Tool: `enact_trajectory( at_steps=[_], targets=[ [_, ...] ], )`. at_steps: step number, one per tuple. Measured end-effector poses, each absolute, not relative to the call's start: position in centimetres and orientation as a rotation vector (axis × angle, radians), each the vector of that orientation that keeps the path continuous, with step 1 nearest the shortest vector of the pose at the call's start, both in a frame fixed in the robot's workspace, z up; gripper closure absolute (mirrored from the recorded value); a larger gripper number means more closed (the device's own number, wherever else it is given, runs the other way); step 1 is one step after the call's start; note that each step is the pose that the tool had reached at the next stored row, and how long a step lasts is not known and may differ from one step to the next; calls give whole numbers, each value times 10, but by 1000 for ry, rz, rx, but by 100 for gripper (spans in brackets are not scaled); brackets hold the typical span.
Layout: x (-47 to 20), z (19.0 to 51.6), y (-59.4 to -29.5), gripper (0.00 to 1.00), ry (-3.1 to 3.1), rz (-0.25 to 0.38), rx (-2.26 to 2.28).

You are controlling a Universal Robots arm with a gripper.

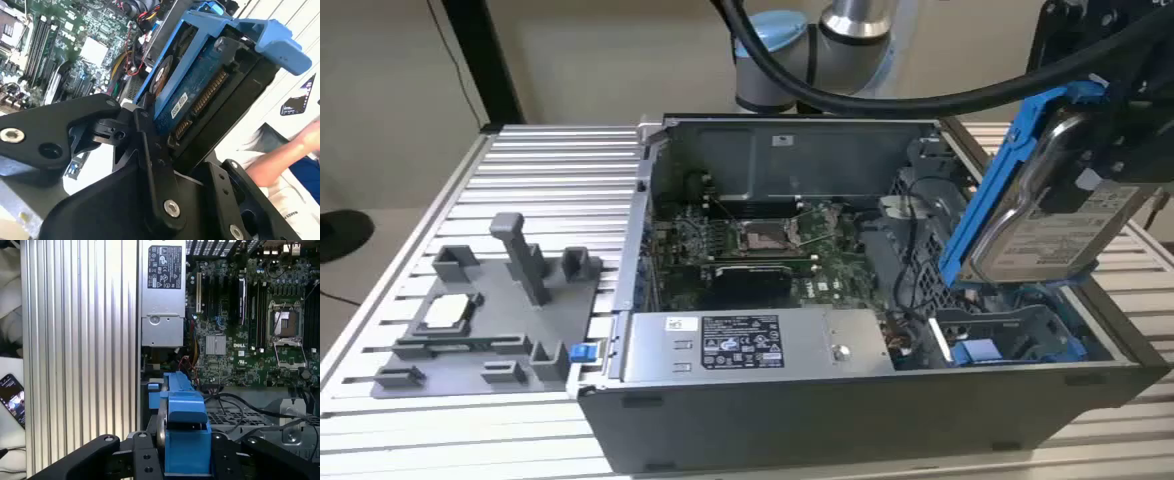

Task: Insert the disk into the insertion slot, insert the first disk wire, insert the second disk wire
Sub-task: 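Insert the disk into the insertion slot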

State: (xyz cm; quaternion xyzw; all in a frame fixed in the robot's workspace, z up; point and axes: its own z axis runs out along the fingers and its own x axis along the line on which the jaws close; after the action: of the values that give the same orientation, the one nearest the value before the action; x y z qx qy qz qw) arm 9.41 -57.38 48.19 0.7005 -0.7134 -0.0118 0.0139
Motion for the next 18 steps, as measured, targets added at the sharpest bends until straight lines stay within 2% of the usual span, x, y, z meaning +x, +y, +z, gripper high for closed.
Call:
enact_trajectory(
  at_steps=[18],
  targets=[
    [96,478,-573,100,-2222,-37,2182]
  ],
)
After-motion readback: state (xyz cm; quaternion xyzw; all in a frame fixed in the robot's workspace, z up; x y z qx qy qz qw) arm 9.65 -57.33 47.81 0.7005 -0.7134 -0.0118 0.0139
